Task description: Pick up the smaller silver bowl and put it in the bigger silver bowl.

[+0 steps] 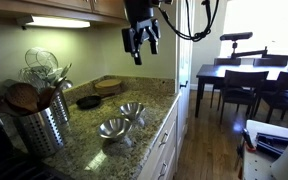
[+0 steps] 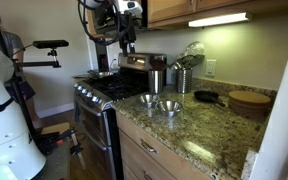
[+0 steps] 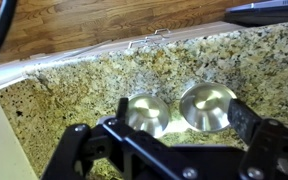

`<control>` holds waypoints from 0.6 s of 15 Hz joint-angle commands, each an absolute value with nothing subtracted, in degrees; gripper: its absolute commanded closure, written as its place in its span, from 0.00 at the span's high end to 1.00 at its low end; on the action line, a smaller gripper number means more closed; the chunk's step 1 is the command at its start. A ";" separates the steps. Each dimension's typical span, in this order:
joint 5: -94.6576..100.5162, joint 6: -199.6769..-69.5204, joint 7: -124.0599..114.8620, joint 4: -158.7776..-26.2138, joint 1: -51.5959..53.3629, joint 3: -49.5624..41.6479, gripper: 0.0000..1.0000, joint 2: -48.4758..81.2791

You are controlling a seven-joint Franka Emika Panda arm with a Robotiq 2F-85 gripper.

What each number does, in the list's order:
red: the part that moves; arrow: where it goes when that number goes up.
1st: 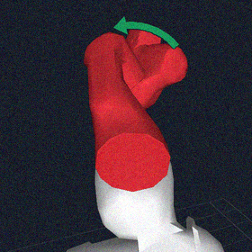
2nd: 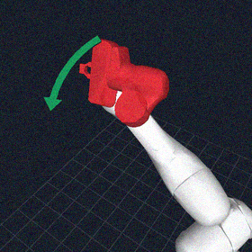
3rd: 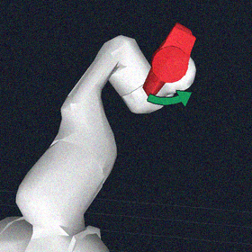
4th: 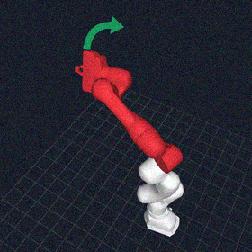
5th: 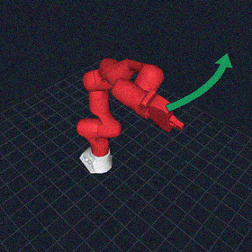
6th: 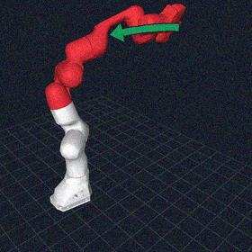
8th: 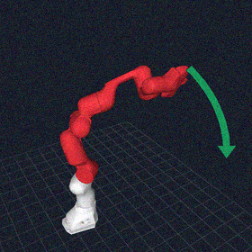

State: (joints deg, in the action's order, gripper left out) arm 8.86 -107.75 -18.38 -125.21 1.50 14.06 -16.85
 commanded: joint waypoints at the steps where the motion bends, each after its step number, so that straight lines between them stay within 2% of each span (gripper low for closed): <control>1: 12.67 -110.44 -20.71 -124.42 1.19 11.96 1.00 -12.95; 9: 17.59 -119.79 -27.57 -124.55 -0.05 6.53 1.00 -4.05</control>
State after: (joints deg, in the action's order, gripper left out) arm 15.54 -116.22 -23.91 -125.05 0.63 8.22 -7.07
